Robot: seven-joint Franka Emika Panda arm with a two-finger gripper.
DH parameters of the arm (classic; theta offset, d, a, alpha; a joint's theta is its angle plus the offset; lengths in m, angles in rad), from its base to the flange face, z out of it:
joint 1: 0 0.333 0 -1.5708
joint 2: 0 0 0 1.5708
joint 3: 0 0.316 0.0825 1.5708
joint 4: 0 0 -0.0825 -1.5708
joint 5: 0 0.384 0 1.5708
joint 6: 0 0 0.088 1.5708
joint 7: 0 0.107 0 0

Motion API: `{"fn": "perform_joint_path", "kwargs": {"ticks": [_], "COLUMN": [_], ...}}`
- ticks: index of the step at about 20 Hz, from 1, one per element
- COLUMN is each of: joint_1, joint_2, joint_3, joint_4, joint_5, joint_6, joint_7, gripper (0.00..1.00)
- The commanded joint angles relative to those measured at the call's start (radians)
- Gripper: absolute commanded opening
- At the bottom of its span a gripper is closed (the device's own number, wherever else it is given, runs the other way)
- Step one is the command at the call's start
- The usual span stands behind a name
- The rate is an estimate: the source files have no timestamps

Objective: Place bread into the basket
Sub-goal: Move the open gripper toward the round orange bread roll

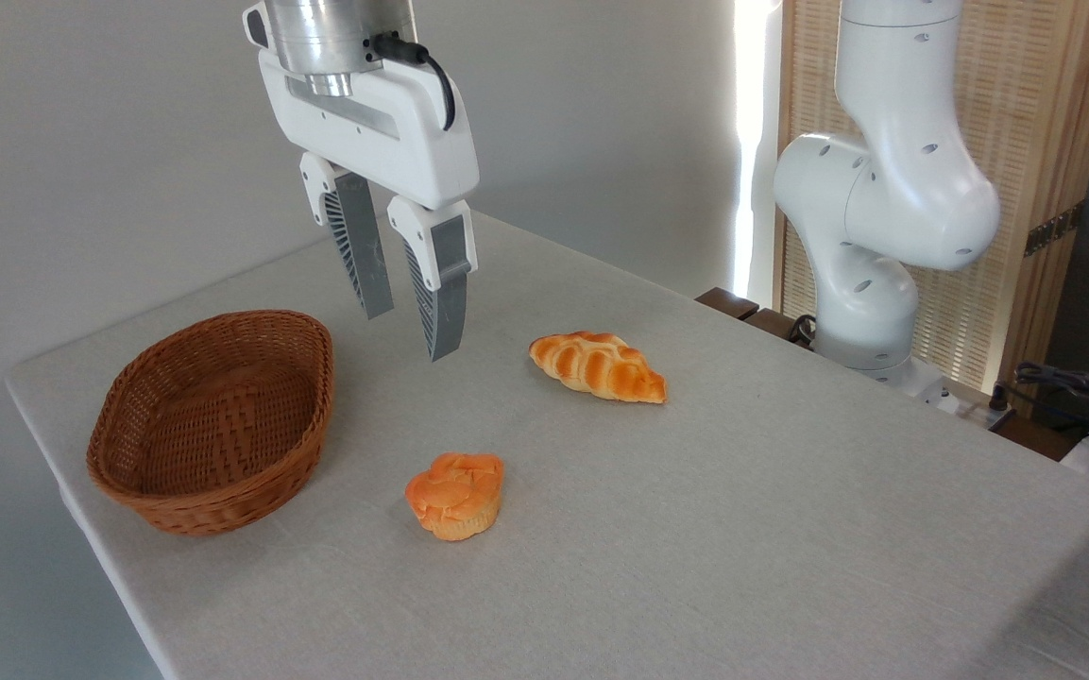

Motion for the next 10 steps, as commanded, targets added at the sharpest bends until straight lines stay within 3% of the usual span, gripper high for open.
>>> {"fn": "perform_joint_path", "kwargs": {"ticks": [1,10], "joint_1": [-0.013,-0.013], "joint_2": [0.002,-0.011], "joint_3": [-0.003,-0.005], "joint_4": [0.009,-0.011], "joint_5": [-0.006,-0.005], "joint_6": [-0.006,-0.011], "joint_7": [-0.016,-0.008], "gripper": [1.0,1.0]}}
